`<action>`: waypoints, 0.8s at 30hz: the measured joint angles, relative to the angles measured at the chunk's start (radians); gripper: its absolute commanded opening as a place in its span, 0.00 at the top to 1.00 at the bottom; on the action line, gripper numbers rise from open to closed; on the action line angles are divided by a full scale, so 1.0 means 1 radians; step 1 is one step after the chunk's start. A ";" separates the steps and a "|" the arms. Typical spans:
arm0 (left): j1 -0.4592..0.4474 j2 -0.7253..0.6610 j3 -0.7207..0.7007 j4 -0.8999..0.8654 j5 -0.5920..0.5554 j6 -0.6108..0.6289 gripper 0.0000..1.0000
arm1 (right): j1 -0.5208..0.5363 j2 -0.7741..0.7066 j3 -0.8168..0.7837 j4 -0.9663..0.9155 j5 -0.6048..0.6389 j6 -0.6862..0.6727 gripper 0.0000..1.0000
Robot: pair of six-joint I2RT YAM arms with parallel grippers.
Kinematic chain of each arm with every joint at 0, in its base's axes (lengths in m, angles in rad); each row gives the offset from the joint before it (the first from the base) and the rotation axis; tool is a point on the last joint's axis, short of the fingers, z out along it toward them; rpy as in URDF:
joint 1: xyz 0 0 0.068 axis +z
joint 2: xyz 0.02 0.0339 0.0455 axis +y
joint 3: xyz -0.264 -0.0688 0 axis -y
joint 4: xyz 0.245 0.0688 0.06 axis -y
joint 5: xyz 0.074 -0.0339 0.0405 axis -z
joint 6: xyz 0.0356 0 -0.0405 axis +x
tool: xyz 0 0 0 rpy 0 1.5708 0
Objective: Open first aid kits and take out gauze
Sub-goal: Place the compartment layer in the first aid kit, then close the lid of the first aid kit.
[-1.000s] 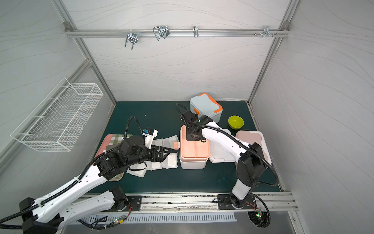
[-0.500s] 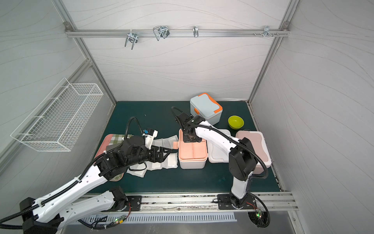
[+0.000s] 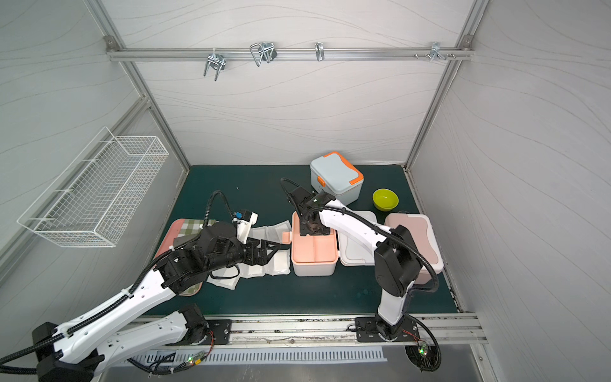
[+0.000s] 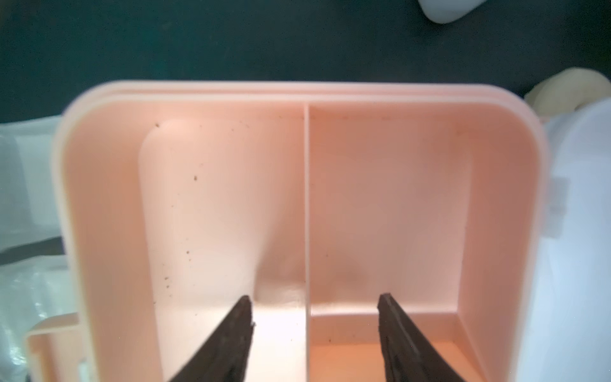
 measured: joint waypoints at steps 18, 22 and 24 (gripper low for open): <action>-0.068 0.463 0.393 -0.028 0.048 0.028 0.01 | -0.246 -0.771 -0.464 0.097 -0.140 -0.055 0.01; -0.076 0.609 0.490 -0.038 0.051 0.043 0.01 | -0.346 -0.901 -0.576 0.099 -0.204 -0.035 0.01; -0.077 0.677 0.534 -0.050 0.051 0.048 0.01 | -0.380 -0.951 -0.618 0.097 -0.224 -0.023 0.01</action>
